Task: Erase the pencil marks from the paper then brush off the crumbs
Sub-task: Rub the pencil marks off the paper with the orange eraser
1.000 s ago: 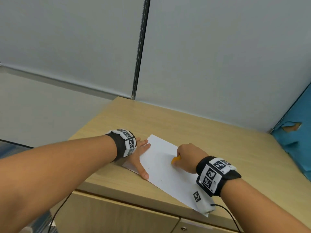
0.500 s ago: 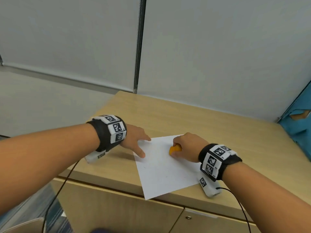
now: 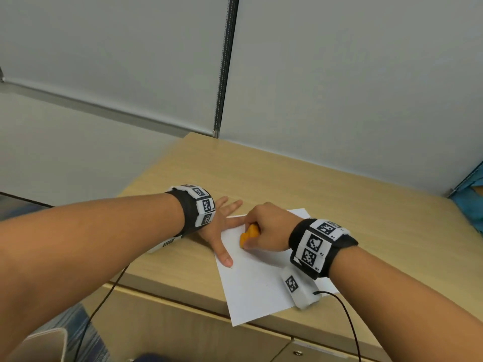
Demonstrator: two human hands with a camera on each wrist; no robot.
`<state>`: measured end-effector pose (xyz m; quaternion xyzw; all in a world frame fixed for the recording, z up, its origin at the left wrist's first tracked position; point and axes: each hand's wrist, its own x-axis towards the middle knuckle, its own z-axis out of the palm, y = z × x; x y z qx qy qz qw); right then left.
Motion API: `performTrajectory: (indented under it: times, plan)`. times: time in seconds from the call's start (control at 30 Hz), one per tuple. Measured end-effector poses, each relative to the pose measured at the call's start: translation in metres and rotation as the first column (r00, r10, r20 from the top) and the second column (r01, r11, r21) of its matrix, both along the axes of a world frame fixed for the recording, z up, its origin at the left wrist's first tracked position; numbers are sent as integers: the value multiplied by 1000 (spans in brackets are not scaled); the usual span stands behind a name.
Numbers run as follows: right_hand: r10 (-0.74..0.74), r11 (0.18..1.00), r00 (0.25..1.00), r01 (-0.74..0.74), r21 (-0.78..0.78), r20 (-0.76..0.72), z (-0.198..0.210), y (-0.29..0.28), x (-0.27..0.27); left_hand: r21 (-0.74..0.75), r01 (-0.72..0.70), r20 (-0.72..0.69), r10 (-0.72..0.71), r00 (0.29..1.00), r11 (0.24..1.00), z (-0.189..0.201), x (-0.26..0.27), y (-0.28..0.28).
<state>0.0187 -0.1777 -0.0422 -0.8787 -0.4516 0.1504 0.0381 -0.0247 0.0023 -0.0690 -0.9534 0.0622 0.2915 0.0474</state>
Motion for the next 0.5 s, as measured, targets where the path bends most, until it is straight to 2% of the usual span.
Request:
performTrajectory:
  times: [0.07, 0.13, 0.27, 0.3, 0.43, 0.5]
  plan:
    - [-103, 993, 992, 98, 70, 73, 0, 4, 18, 0, -13, 0, 13, 1000, 1000, -1, 0, 0]
    - [-144, 983, 986, 133, 125, 80, -2, 8, 21, 4, -11, -1, 11, 1000, 1000, -2, 2, 0]
    - [51, 999, 997, -52, -17, -62, -7, 9, -14, 45, 2, -8, -2, 1000, 999, -5, 4, 2]
    - [56, 998, 996, -59, -35, -71, -5, 9, -15, 42, 1, -8, -1, 1000, 999, -5, 4, 2]
    - [-140, 989, 989, 137, 60, 42, 2, 14, 24, 13, -9, 11, 9, 1000, 1000, -5, 2, 2]
    - [-139, 988, 990, 136, 68, 38, 1, 15, 19, 26, -6, 6, 6, 1000, 1000, -3, 2, 1]
